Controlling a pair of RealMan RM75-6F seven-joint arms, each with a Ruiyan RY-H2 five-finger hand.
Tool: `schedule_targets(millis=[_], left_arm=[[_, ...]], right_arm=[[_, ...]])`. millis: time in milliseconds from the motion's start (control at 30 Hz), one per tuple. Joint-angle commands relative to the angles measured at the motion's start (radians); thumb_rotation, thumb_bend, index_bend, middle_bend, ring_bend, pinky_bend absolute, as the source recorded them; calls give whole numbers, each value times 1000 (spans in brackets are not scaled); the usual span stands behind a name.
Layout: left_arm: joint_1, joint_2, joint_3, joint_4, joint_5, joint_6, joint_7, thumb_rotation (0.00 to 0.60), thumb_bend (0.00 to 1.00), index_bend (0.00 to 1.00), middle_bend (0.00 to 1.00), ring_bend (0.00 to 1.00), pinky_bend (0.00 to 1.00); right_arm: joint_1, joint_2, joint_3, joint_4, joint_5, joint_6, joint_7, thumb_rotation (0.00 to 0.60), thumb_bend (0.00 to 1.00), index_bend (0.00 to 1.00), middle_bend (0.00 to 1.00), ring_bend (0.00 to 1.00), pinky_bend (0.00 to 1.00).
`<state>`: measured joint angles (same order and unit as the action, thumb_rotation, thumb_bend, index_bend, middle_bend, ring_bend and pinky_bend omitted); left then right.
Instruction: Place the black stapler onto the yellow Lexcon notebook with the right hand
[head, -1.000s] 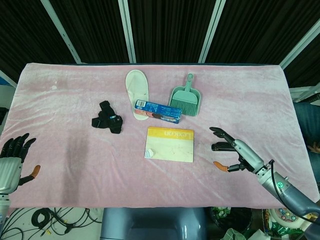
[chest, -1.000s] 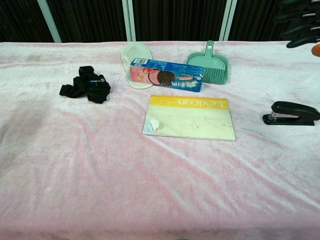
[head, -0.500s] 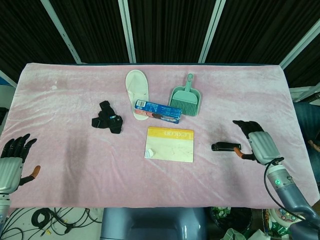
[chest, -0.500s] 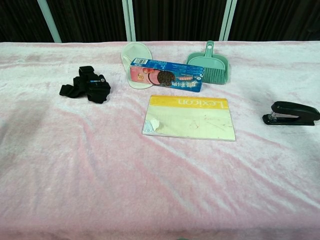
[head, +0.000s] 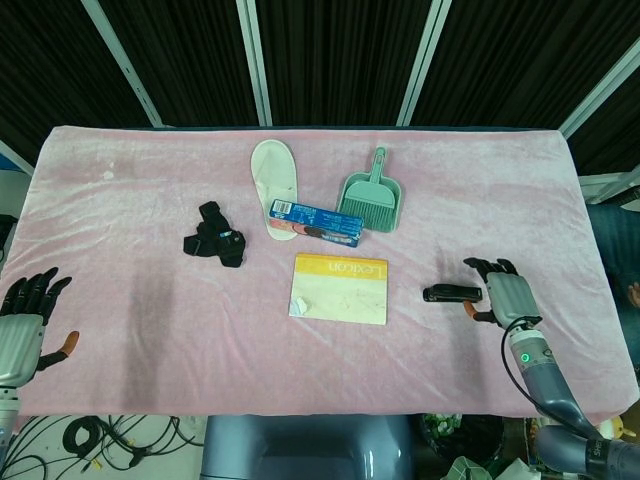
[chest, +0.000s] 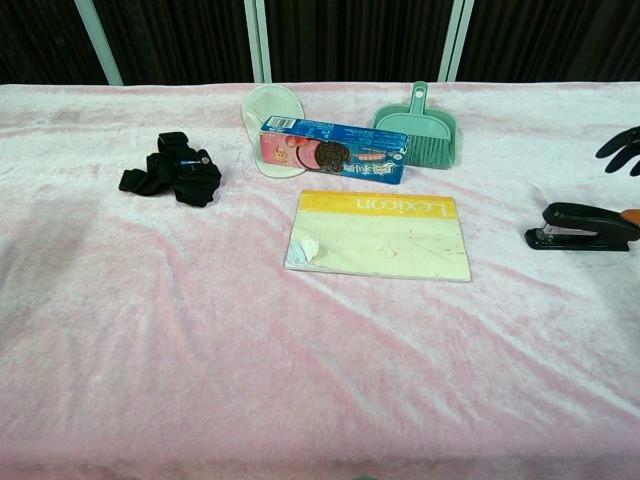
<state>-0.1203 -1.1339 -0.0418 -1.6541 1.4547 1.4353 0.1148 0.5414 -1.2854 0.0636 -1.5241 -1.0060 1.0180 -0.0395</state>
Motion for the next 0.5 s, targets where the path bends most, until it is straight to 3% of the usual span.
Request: schedule_targets(millis=[33, 500], left_arm=[[0, 1, 0, 0, -1, -1, 0, 600, 324, 108, 15, 0, 0], [-1, 6, -1, -8, -14, -11, 4, 600, 325, 108, 15, 0, 2]], right_arm=[[1, -28, 10, 28, 3, -9, 1, 600, 255, 246, 255, 262, 95], [6, -97, 34, 113, 10, -61, 15, 600, 255, 309, 305, 315, 153]])
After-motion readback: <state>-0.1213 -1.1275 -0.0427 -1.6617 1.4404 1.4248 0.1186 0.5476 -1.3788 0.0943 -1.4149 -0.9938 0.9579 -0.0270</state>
